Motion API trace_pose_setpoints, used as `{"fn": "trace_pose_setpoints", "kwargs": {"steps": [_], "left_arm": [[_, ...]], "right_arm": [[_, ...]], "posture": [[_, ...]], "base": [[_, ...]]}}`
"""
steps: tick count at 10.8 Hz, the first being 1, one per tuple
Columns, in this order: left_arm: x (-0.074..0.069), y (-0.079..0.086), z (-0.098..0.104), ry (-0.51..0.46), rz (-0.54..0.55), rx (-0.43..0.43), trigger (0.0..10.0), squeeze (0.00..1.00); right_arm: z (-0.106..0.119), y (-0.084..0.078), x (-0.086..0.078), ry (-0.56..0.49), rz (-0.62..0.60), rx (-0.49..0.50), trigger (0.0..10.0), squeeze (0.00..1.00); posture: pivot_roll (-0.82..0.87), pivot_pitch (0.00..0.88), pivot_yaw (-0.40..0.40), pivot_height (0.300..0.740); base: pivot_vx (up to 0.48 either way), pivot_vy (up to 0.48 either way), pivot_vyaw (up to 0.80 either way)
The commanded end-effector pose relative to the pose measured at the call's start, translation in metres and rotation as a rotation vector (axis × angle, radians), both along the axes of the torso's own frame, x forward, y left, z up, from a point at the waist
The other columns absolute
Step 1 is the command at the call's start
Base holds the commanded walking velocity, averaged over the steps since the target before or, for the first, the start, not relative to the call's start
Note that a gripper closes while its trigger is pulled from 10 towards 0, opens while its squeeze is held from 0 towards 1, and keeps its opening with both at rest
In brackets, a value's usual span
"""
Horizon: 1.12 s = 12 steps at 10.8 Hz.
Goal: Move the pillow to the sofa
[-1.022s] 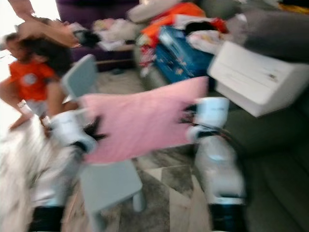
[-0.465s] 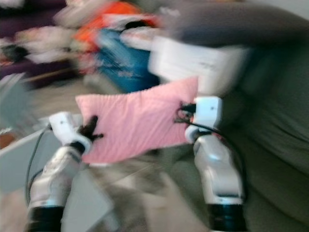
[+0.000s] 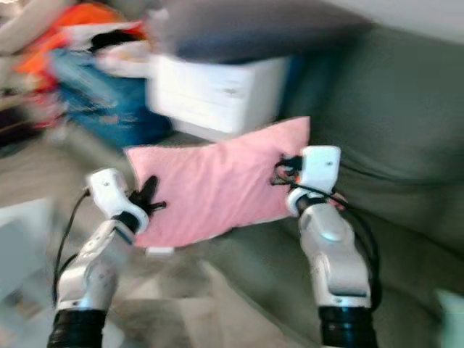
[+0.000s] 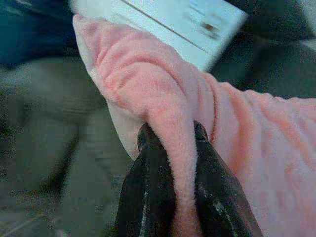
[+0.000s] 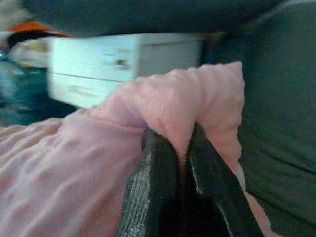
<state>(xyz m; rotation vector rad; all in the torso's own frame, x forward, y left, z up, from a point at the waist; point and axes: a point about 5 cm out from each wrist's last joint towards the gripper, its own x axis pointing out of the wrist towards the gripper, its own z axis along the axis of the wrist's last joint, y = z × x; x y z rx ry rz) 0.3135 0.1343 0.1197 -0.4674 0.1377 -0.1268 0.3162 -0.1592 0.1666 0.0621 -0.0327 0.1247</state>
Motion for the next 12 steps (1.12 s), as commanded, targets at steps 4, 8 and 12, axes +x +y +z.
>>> {"fn": "trace_pose_setpoints", "kwargs": {"steps": [4,8,12], "left_arm": [[0.0025,0.0033,0.0074,-0.033,-0.005,0.005,10.0,0.00],[0.0019,0.0037,0.0088,-0.051,-0.017,-0.014,10.0,0.00],[0.0005,-0.0014,0.0079,-0.038,-0.032,-0.027,10.0,0.00]], "right_arm": [[0.0106,0.0052,0.0010,-0.043,0.015,0.003,10.0,0.00],[0.0107,0.0058,0.0006,-0.047,0.015,0.007,10.0,0.00],[0.0098,0.0067,-0.0005,-0.043,0.014,0.005,10.0,0.00]], "posture": [[-0.17,0.000,-0.023,0.740],[-0.17,0.000,-0.023,0.740],[-0.17,0.000,-0.022,0.740]], "base": [[0.000,0.000,-0.20],[0.360,0.222,-0.12],[0.186,0.150,0.00]]}}
